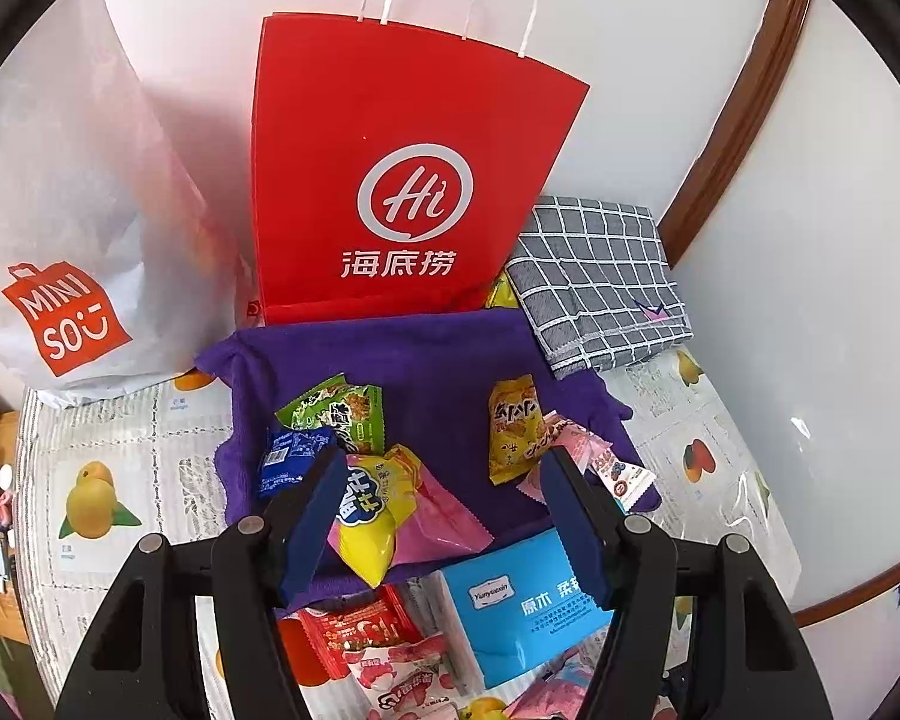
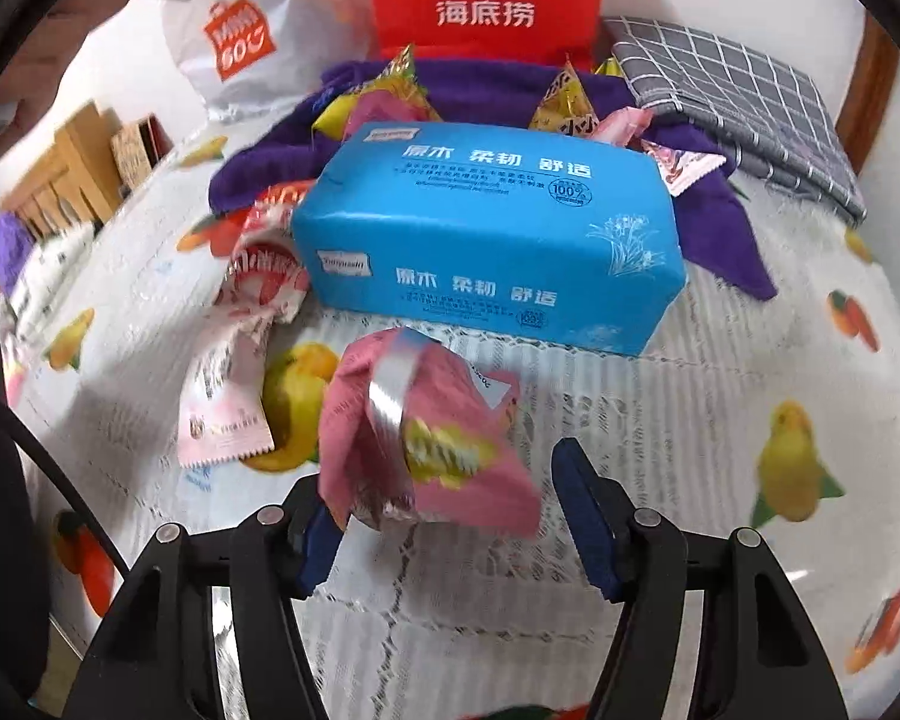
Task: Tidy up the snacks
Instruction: 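Grasp the pink gold-label bag with the right gripper while the left withdraws toward the pile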
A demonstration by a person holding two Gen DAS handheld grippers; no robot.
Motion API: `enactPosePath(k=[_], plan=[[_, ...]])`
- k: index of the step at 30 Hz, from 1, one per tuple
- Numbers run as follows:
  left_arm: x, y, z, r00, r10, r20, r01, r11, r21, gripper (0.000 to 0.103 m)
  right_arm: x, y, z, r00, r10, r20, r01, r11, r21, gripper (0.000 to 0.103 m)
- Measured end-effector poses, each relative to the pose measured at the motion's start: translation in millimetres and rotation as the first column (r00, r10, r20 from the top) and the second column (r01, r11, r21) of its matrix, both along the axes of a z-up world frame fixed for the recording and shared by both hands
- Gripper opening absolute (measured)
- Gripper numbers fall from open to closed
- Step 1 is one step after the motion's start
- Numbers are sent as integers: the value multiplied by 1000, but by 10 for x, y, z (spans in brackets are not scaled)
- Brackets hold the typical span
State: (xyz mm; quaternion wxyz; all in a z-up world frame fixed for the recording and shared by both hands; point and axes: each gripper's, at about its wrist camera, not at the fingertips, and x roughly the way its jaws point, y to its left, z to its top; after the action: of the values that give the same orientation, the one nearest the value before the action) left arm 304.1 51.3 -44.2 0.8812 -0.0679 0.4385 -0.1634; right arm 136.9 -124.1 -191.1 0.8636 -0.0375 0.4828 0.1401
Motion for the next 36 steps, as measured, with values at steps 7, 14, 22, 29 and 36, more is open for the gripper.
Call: enactPosePath(k=[7, 14, 22, 29, 36], plan=[[34, -23, -53, 1000, 6, -12, -6, 1000, 14, 65, 86, -46, 28, 994, -30, 108, 17, 993, 120, 56], [53, -79, -109, 1000, 1, -16, -1, 999, 36, 65, 92, -121, 86, 988, -27, 151, 13, 996, 88, 40], [9, -235, -142, 1000, -23, -20, 24, 996, 84, 65, -67, -511, 239, 975, -84, 206, 69, 994, 80, 40], [-134, -158, -160, 999, 16, -27, -13, 992, 124, 65, -247, -788, 431, 962, -122, 246, 113, 992, 49, 40], [-462, 141, -462, 992, 86, -92, -69, 983, 173, 65, -268, -943, 471, 952, -189, 242, 177, 982, 71, 40]])
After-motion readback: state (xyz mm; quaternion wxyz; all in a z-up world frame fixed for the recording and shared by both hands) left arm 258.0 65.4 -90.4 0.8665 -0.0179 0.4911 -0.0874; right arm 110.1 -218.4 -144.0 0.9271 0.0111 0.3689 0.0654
